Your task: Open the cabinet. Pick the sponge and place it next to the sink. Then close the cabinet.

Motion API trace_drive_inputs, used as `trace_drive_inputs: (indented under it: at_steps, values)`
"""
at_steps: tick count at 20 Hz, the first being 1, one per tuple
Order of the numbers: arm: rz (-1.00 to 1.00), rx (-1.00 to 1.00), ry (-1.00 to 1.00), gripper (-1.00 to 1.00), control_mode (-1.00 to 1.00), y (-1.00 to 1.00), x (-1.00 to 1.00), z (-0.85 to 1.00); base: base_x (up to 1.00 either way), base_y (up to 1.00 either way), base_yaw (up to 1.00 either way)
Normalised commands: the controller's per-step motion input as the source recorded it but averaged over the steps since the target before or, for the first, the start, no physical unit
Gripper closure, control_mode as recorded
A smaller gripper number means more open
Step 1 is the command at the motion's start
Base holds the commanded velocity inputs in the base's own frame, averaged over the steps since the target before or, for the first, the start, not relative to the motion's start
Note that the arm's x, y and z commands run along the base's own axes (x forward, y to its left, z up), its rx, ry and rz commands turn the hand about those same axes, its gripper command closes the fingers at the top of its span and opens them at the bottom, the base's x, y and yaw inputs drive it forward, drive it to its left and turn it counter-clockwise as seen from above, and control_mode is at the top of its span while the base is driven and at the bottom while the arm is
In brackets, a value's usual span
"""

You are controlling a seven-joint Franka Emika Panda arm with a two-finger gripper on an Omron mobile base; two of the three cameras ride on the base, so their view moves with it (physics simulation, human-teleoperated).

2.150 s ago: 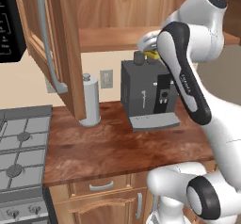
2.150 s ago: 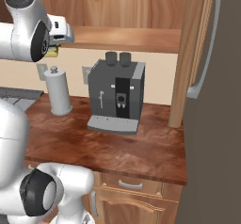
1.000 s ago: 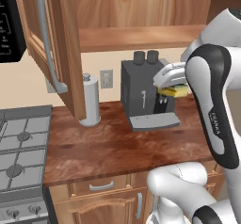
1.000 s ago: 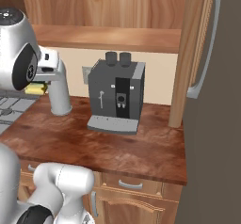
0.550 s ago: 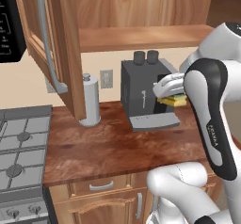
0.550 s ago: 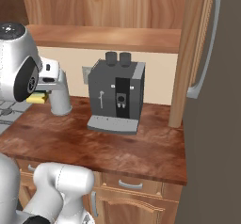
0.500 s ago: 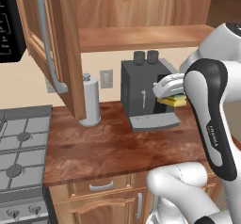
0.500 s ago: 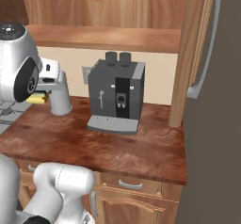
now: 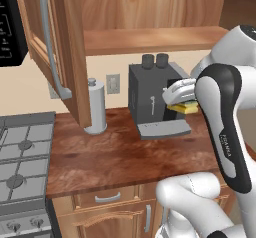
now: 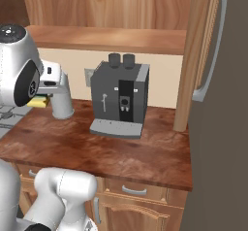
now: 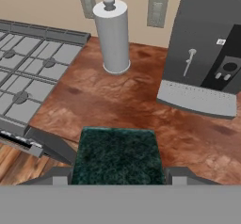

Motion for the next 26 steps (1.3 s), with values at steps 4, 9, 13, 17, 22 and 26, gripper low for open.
trace_drive_inputs:
  at_steps: [4, 9, 13, 17, 22, 26]
  values:
    - [0.00, 0.00, 0.00, 1.00, -1.00, 0.00, 0.00, 0.00, 0.00, 0.00, 0.00]
    - [0.00, 0.00, 0.00, 1.00, -1.00, 0.00, 0.00, 0.00, 0.00, 0.00, 0.00]
    - [0.00, 0.00, 0.00, 1.00, -1.00, 0.00, 0.00, 0.00, 0.00, 0.00, 0.00]
    - [0.00, 0.00, 0.00, 1.00, 1.00, 0.00, 0.00, 0.00, -0.08, 0.00, 0.00]
    - [0.00, 0.00, 0.00, 1.00, 1.00, 0.00, 0.00, 0.00, -0.78, -0.08, 0.00]
    - [0.00, 0.00, 0.00, 1.00, 1.00, 0.00, 0.00, 0.00, -0.68, -0.04, 0.00]
